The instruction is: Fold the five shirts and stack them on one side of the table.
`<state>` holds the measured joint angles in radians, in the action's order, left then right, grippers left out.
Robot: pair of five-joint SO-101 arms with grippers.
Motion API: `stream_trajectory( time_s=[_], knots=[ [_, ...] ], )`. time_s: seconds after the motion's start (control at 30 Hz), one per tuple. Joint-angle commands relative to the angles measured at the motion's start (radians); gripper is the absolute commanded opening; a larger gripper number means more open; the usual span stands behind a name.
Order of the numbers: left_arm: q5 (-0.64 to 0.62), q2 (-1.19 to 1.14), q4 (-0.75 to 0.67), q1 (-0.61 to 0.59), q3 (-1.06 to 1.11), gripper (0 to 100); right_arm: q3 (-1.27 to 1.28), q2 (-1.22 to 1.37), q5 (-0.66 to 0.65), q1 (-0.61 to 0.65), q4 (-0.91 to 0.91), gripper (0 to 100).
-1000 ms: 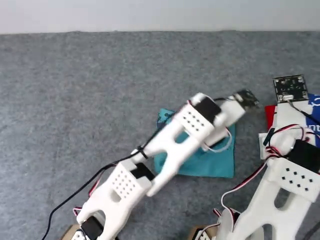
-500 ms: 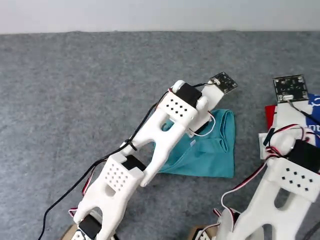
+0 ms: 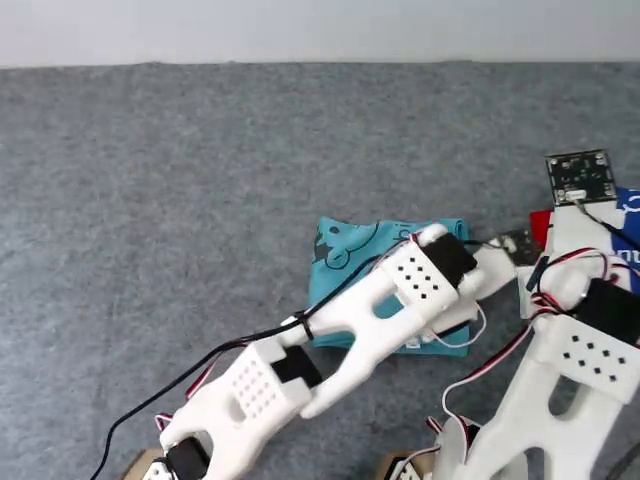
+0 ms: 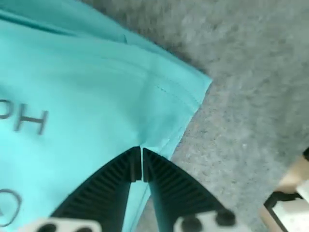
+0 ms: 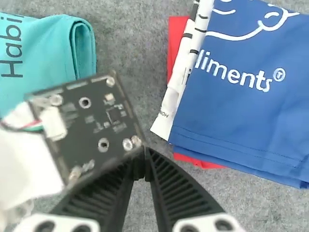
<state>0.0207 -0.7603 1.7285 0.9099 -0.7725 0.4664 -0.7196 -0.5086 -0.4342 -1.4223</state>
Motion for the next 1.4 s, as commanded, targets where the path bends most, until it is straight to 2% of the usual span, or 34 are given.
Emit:
stream_trajectory(
  time_s=[0.0,0.2,0.33,0.5,0.7,0.83,0.97,1.07,1.37],
  knots=[
    [0.005,0.133,0.026,-0.046,-0.001,1,-0.044,-0.033,0.005,-0.013,-0.004,0.9],
    [0.009,0.169,0.020,-0.233,0.002,1,-0.044,-0.033,0.005,-0.008,-0.004,0.9],
    [0.009,0.161,-0.034,-0.347,0.008,1,-0.044,-0.033,0.005,-0.007,-0.004,0.9],
    [0.009,0.057,-0.101,-0.433,0.008,1,-0.044,-0.033,0.005,-0.007,-0.004,0.9],
    [0.011,-0.135,-0.129,-0.502,-0.016,1,-0.044,-0.033,0.005,-0.010,-0.004,0.9],
    [0.009,-0.190,-0.086,-0.549,-0.082,1,-0.044,-0.033,0.005,-0.010,-0.004,0.9],
    [0.006,-0.189,0.025,-0.549,-0.252,1,-0.044,-0.033,0.005,-0.005,-0.004,0.9],
    [0.003,-0.172,0.031,-0.539,-0.326,1,-0.044,-0.024,0.005,0.008,-0.004,0.9],
    [0.003,0.064,0.028,-0.575,-0.188,1,-0.043,0.050,0.012,0.219,0.038,0.9]
  ],
)
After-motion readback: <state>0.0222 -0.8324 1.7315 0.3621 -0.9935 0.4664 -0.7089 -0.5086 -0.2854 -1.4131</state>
